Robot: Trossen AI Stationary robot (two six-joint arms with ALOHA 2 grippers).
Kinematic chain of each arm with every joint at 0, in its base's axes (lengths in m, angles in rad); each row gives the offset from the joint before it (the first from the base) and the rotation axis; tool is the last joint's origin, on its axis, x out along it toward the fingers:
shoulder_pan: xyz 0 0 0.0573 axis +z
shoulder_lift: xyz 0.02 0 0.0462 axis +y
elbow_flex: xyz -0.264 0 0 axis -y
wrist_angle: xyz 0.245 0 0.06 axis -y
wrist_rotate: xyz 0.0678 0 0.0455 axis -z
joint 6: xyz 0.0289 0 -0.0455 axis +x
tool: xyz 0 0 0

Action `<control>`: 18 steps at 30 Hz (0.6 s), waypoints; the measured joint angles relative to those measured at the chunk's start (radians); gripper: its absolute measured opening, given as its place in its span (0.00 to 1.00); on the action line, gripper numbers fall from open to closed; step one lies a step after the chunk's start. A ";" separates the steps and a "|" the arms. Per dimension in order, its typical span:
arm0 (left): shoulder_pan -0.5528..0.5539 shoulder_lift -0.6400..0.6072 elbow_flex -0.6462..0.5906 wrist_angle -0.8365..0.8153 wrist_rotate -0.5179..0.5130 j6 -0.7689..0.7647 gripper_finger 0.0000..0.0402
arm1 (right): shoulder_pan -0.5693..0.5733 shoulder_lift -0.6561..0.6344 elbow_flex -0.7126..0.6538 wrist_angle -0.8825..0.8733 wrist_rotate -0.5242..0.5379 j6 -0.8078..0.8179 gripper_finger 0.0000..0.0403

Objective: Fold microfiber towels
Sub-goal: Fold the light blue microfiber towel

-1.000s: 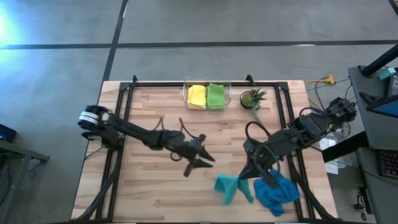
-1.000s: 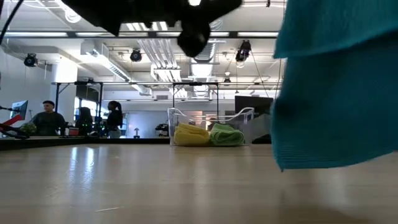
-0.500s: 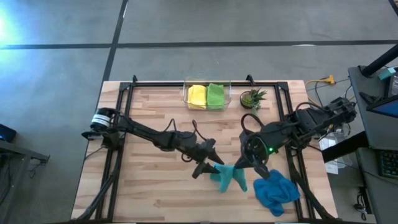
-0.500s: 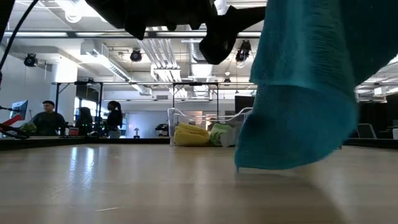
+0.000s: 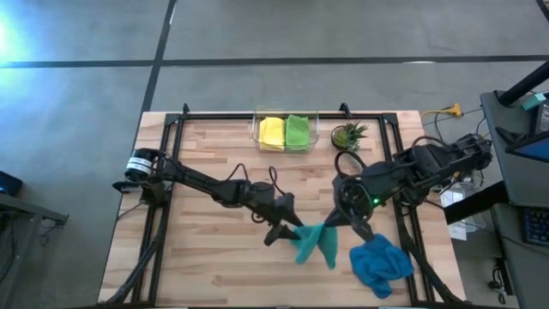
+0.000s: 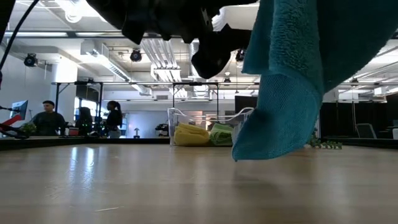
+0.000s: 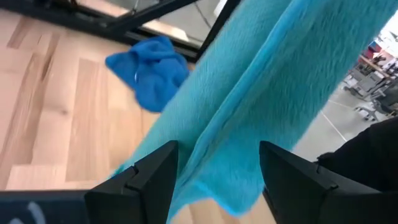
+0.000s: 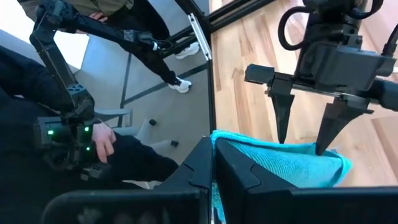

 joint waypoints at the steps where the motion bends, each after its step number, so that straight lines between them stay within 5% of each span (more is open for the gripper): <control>1: 0.000 0.000 0.000 -0.008 0.000 0.000 0.52 | 0.000 0.000 0.004 -0.003 0.001 -0.001 0.02; 9: 0.004 0.000 -0.001 -0.022 0.001 0.007 0.48 | 0.000 0.000 0.020 -0.023 0.008 -0.008 0.02; 18: 0.004 0.003 -0.001 -0.033 0.001 0.059 0.14 | 0.000 0.000 0.021 -0.025 0.030 -0.011 0.02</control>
